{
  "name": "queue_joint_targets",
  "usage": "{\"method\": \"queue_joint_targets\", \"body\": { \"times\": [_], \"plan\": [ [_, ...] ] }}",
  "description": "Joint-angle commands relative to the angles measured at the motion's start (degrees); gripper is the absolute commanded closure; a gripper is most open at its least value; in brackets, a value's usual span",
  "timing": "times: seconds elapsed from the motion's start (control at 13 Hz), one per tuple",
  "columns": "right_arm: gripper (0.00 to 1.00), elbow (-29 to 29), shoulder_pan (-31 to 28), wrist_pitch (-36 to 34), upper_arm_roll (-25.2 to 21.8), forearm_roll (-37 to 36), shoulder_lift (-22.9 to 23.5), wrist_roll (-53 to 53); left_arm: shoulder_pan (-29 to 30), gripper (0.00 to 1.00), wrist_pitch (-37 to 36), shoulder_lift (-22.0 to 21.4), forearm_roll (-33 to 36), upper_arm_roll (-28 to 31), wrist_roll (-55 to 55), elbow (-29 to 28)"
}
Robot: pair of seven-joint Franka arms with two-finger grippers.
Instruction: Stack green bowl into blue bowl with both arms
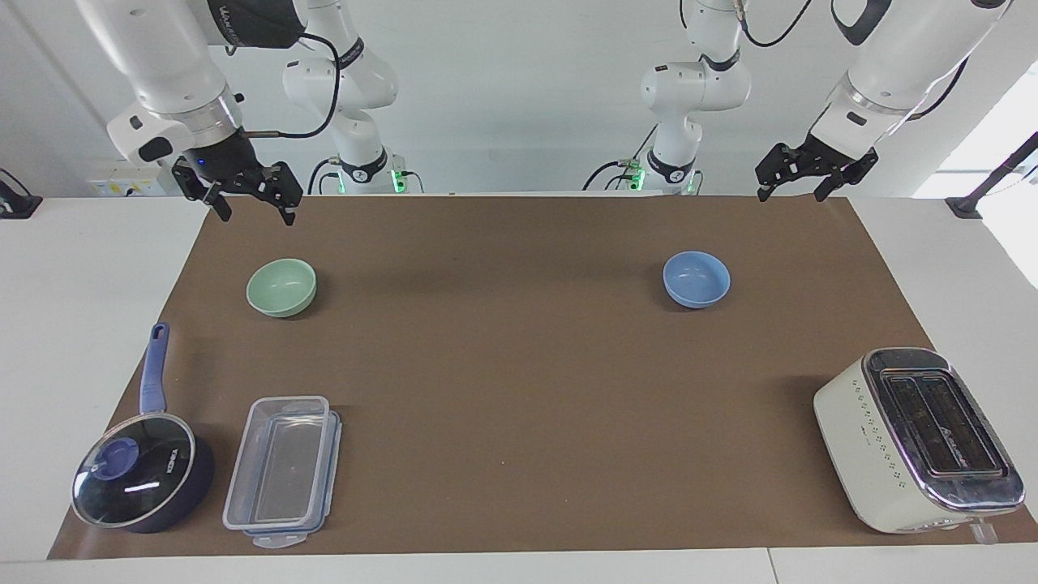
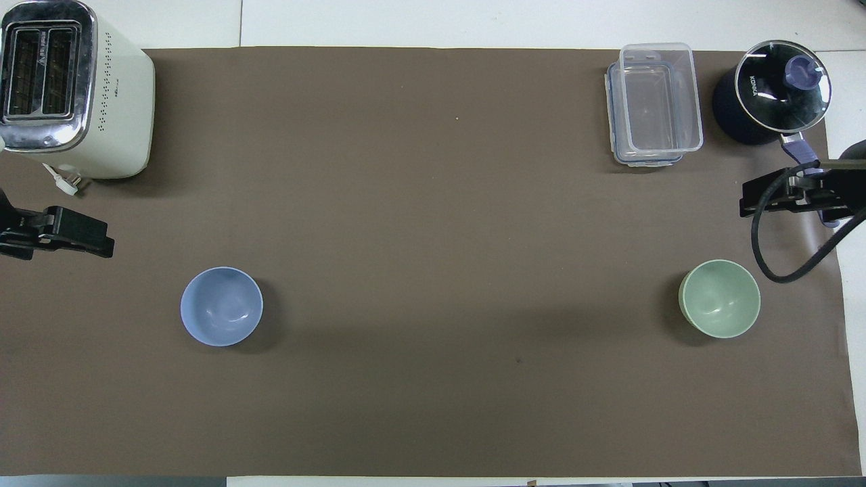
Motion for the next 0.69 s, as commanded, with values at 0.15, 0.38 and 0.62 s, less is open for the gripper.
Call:
{"method": "queue_joint_targets", "body": {
  "times": [0.15, 0.38, 0.62],
  "plan": [
    [0.0, -0.39, -0.43, -0.27, 0.23, 0.94, -0.28, 0.98, -1.03, 0.0, -0.81, 0.15, 0.89, 0.91, 0.24, 0.61],
    [0.0, -0.48, -0.07, -0.18, 0.15, 0.94, -0.28, 1.06, -1.03, 0.0, 1.02, -1.25, 0.8, 0.91, -0.02, -2.8],
    [0.0, -1.09, -0.34, -0.27, 0.15, 0.94, -0.63, 0.45, -0.86, 0.0, 9.16, -4.76, 0.71, 1.0, 0.16, -10.96]
  ]
}}
